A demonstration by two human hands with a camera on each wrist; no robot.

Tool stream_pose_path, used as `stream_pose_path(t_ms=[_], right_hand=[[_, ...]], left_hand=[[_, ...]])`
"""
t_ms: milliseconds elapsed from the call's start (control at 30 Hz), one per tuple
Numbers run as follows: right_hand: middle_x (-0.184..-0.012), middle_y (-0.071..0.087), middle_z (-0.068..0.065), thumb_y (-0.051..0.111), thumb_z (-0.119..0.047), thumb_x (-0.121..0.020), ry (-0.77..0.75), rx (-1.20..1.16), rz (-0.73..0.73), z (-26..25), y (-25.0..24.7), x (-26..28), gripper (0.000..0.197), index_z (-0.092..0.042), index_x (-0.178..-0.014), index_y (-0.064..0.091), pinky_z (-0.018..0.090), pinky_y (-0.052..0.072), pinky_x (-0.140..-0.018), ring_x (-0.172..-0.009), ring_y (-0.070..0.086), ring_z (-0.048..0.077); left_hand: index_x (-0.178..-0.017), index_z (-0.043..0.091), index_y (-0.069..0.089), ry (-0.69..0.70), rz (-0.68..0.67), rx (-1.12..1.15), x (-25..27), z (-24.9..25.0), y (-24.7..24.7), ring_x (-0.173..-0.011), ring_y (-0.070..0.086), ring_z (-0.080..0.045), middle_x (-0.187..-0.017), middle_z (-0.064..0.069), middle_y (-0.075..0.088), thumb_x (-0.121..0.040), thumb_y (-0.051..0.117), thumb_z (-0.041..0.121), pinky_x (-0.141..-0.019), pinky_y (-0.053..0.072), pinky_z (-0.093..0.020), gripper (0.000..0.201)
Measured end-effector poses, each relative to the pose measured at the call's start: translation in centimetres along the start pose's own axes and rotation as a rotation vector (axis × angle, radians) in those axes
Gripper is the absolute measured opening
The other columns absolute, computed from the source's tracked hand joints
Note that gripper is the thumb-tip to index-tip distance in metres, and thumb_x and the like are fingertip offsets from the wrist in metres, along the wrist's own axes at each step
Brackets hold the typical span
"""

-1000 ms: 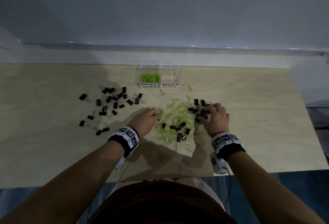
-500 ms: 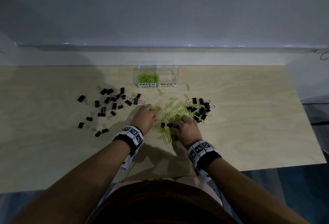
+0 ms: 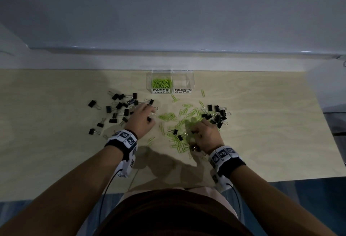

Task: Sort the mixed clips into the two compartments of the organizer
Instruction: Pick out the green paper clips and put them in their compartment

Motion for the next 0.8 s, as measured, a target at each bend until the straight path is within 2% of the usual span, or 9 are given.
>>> stream_pose_path(t_ms=[100,167,267,367,467,567,667,733,800], right_hand=[[-0.086,0.062,0.000,0.059,-0.010,-0.071,0.179,0.082,-0.014,1.4,-1.6,-0.7,0.014,-0.017,-0.082,0.064,0.045,0.049,-0.079,-0.079,0.059,0.025],[-0.098,0.061,0.003,0.057,-0.015,-0.077,0.262,0.154,-0.064,1.6,-2.3,-1.6,0.020,-0.017,-0.096,0.064,0.047,0.043,-0.090,-0.095,0.056,0.027],[-0.099,0.060,0.006,0.056,-0.010,-0.077,0.176,0.126,-0.048,0.5,-2.6,-3.9,0.023,-0.012,-0.099,0.065,0.047,0.048,-0.086,-0.095,0.056,0.029],[-0.111,0.058,0.007,0.053,-0.002,-0.080,0.077,0.127,-0.124,-1.7,-2.3,-6.7,0.033,-0.009,-0.111,0.063,0.038,0.050,-0.090,-0.102,0.056,0.027],[-0.124,0.047,0.007,0.049,0.002,-0.083,0.154,0.213,-0.251,-2.6,-1.7,-8.5,0.044,-0.009,-0.125,0.054,0.037,0.046,-0.097,-0.115,0.048,0.026],[-0.123,0.042,0.011,0.049,0.001,-0.081,0.164,0.275,-0.336,-3.1,-1.3,-8.6,0.046,-0.009,-0.125,0.050,0.039,0.043,-0.100,-0.116,0.043,0.031],[-0.116,0.043,0.011,0.050,-0.004,-0.081,0.017,0.229,-0.363,-3.9,-0.5,-7.3,0.038,-0.016,-0.117,0.055,0.041,0.047,-0.091,-0.107,0.043,0.031],[-0.115,0.043,0.009,0.056,-0.014,-0.081,-0.044,0.168,-0.373,-4.3,0.0,-6.5,0.038,-0.021,-0.118,0.054,0.040,0.049,-0.086,-0.103,0.043,0.028],[-0.117,0.042,0.008,0.064,-0.016,-0.079,-0.044,0.188,-0.407,-4.1,0.8,-6.3,0.046,-0.022,-0.122,0.051,0.039,0.048,-0.089,-0.104,0.043,0.027]], left_hand=[[-0.102,0.008,0.059,-0.022,0.020,-0.099,-0.3,-1.8,-1.1,-0.093,0.053,-0.025,-0.108,-0.010,0.052,-0.081,0.060,0.013,-0.074,0.043,-0.029,0.022],[-0.107,0.008,0.057,0.029,-0.034,-0.171,-0.9,-1.9,-1.3,-0.100,0.051,-0.028,-0.110,-0.011,0.051,-0.084,0.058,0.015,-0.080,0.046,-0.034,0.025],[-0.120,0.011,0.055,0.169,-0.111,-0.216,-2.6,0.6,-0.9,-0.114,0.046,-0.026,-0.122,-0.008,0.050,-0.088,0.051,0.011,-0.093,0.046,-0.044,0.033],[-0.136,0.011,0.042,0.280,-0.203,-0.301,-5.0,3.8,0.6,-0.127,0.039,-0.024,-0.140,-0.007,0.043,-0.085,0.048,-0.003,-0.107,0.037,-0.041,0.053],[-0.143,0.010,0.029,0.293,-0.282,-0.395,-7.0,4.9,2.2,-0.138,0.028,-0.026,-0.151,-0.008,0.029,-0.083,0.050,-0.004,-0.112,0.031,-0.045,0.065],[-0.141,0.008,0.031,0.301,-0.321,-0.451,-7.1,4.1,2.9,-0.136,0.031,-0.029,-0.150,-0.009,0.029,-0.087,0.054,0.008,-0.110,0.034,-0.046,0.059],[-0.140,0.008,0.036,0.345,-0.317,-0.414,-5.5,2.6,2.7,-0.132,0.034,-0.028,-0.146,-0.008,0.033,-0.090,0.054,0.026,-0.109,0.034,-0.045,0.056],[-0.139,0.011,0.038,0.350,-0.357,-0.379,-4.2,1.6,2.3,-0.130,0.033,-0.025,-0.143,-0.005,0.034,-0.087,0.058,0.035,-0.107,0.036,-0.043,0.061],[-0.138,0.014,0.040,0.327,-0.374,-0.336,-3.0,0.9,2.2,-0.127,0.034,-0.023,-0.138,-0.003,0.037,-0.084,0.063,0.035,-0.104,0.039,-0.042,0.062]])
Point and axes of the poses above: each hand's wrist, its own x-axis away from the middle knuckle, its own y-axis out of the palm, z = x × y, the point moved 1 cm from there along -x, towards the middle knuckle
